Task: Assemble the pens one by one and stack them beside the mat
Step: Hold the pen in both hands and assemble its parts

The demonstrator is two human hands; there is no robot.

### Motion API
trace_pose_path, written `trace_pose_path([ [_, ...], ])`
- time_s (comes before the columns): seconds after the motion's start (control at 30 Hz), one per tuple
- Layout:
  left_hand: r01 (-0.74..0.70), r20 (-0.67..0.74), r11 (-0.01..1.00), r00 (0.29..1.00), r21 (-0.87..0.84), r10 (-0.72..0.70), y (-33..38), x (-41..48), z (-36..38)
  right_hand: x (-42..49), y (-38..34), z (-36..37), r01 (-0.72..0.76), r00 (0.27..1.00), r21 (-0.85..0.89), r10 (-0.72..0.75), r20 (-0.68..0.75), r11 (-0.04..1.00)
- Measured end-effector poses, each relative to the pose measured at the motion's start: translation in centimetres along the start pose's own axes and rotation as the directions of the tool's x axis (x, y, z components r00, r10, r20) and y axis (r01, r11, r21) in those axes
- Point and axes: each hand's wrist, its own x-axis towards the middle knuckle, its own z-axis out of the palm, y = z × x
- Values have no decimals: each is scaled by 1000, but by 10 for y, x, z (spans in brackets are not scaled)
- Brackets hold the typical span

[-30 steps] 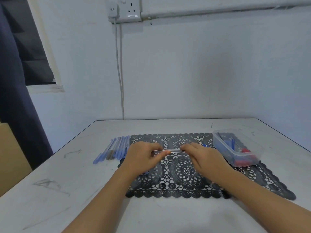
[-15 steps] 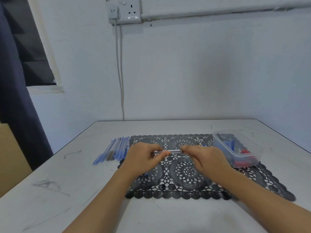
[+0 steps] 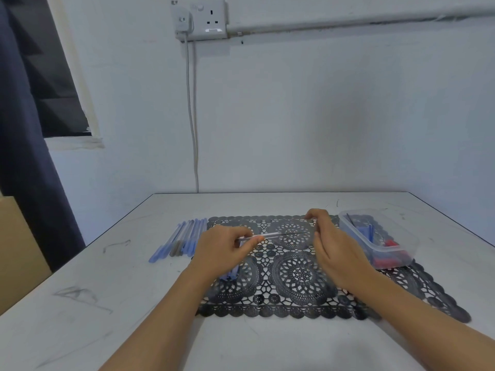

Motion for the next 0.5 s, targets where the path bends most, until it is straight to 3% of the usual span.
trace_pose_path([
  [0.3,67,-34,998,997,9,-67,-4,0,-1,3,-3,-3,-75,985,-23,78,155,997],
  [0.5,85,-35,996,996,10,-84,-7,1,-1,1,-7,-1,101,964,-99,-73,257,990],
])
